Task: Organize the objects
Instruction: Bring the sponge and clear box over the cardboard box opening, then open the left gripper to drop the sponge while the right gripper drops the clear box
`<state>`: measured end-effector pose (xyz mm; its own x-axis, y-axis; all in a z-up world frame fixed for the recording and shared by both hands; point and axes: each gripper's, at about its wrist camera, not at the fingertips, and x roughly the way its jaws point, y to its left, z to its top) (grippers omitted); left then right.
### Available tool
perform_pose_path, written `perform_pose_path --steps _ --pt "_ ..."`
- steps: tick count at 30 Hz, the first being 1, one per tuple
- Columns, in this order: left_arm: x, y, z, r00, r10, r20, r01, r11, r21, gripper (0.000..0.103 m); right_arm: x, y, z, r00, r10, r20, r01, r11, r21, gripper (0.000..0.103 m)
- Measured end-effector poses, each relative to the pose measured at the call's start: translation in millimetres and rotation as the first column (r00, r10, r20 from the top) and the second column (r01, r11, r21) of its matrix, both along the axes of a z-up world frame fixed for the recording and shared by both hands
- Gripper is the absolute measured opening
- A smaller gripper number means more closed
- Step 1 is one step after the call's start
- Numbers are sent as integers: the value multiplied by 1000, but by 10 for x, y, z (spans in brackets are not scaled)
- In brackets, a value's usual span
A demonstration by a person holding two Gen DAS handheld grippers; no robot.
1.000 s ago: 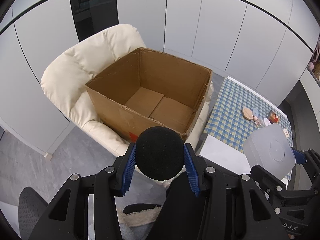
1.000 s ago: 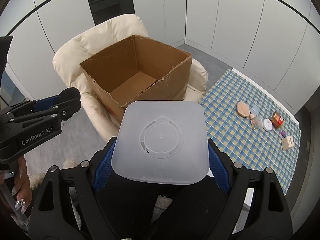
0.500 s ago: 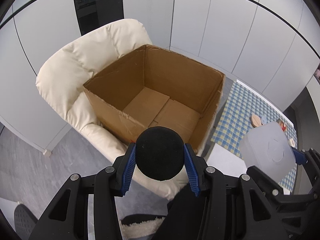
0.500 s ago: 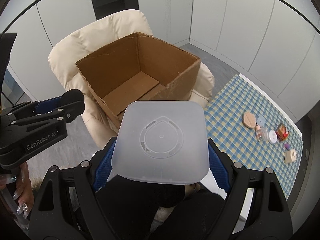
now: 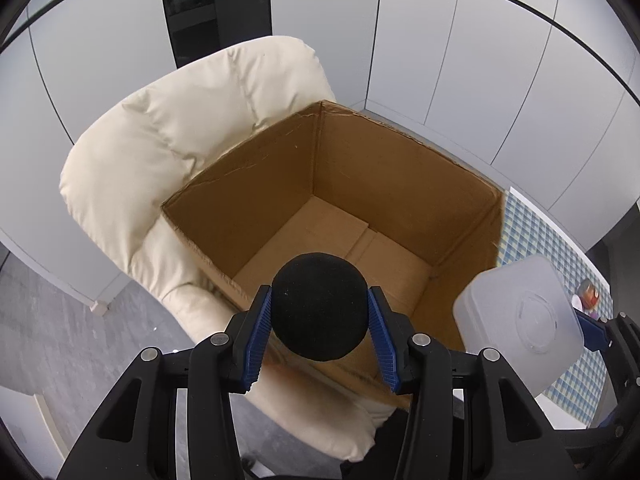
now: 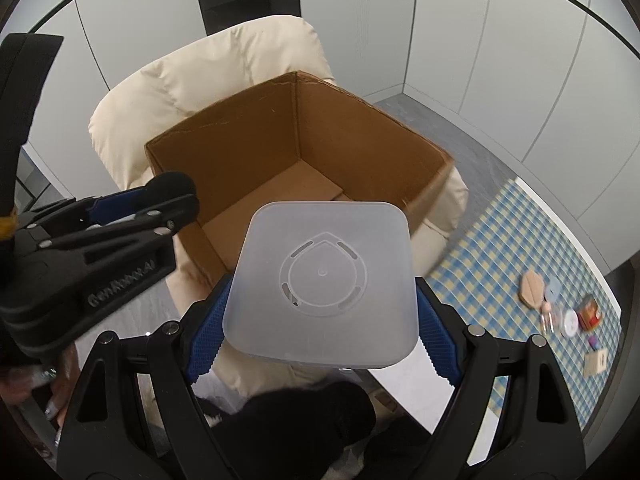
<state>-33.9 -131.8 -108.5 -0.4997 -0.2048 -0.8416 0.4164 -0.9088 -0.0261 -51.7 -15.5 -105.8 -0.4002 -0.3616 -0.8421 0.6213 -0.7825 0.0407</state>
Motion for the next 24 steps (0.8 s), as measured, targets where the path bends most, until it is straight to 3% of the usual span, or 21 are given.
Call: perform_pose_path --steps 20,23,24 --pt "-469 -290 -226 999 12 35 -13 1000 22 48 -503 -481 -328 999 31 43 -31 1000 -2 86" --pt "-477 -285 -224 999 19 31 -20 1000 18 62 -507 -493 -334 998 39 43 -39 999 -8 86" --pt "-484 -294 -221 999 18 31 -19 999 26 76 -492 -494 -320 998 47 31 -46 999 -25 86"
